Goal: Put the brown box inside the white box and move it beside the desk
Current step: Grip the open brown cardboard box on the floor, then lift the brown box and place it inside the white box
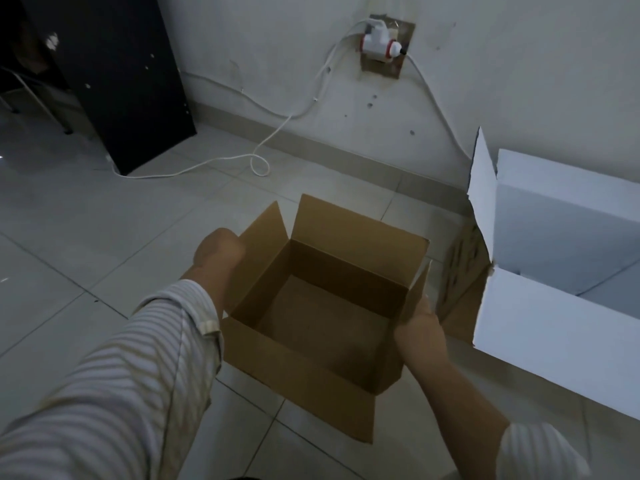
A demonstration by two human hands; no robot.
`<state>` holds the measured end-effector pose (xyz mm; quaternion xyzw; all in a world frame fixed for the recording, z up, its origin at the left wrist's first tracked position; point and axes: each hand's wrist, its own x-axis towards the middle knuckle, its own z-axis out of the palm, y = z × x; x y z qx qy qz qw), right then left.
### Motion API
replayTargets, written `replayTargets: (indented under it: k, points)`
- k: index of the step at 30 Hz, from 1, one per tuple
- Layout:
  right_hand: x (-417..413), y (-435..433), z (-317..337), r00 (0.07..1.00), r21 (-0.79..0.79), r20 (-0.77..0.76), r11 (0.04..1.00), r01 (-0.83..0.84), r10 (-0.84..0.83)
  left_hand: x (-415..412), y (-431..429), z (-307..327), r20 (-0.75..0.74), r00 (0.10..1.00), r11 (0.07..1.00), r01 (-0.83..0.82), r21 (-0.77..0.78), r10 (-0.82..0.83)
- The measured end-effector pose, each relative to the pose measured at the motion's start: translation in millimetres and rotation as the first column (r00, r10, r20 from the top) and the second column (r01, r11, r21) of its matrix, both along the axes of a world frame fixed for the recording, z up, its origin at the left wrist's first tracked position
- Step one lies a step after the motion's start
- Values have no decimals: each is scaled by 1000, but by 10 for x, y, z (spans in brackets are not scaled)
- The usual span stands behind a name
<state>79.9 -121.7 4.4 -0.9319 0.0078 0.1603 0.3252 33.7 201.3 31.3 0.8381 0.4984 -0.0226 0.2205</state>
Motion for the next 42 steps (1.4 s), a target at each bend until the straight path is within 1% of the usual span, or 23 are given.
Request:
replayTargets:
  k: [3,6,9,11,17,21,24,26,29,35,39,42]
  points:
    - [10,23,28,1000,10,-27,1000,7,-7,31,-29,-49,-20,998,997,64,45,-64]
    - [14,20,36,1000,13,-27,1000,3,-2,33,-122,-58,-40,995,991,90,101,-86]
    - [20,-15,35,1000,34,-21,999,-5,5,24,-201,-82,-44,993,986,114,120,-110]
    - [31,-49,26,1000,20,-5,999,-29,29,1,-259,-91,-47,991,982,128,140,-123]
    - [102,-258,-14,993,1,63,995,-102,102,-107,-441,-67,-18,997,978,83,190,-81]
    - [147,-348,65,983,40,101,987,-158,154,-239,-584,12,45,997,973,58,225,-70]
    - [191,-373,250,975,66,125,979,-191,181,-330,-677,188,66,997,970,23,240,-40]
    - [195,-385,463,968,69,138,973,-221,210,-397,-747,380,60,998,970,5,244,-21]
    - [179,-394,904,965,80,112,966,-247,237,-531,-835,781,50,999,967,-7,256,-6]
    - [94,-475,1975,970,95,50,965,-243,239,-700,-997,1938,47,998,967,20,255,-33]
    - [30,-610,2699,971,94,43,967,-239,236,-682,-1140,2689,30,998,962,44,269,-54]
    - [48,-748,3124,977,97,28,972,-213,211,-613,-1300,3139,1,998,959,60,277,-63]
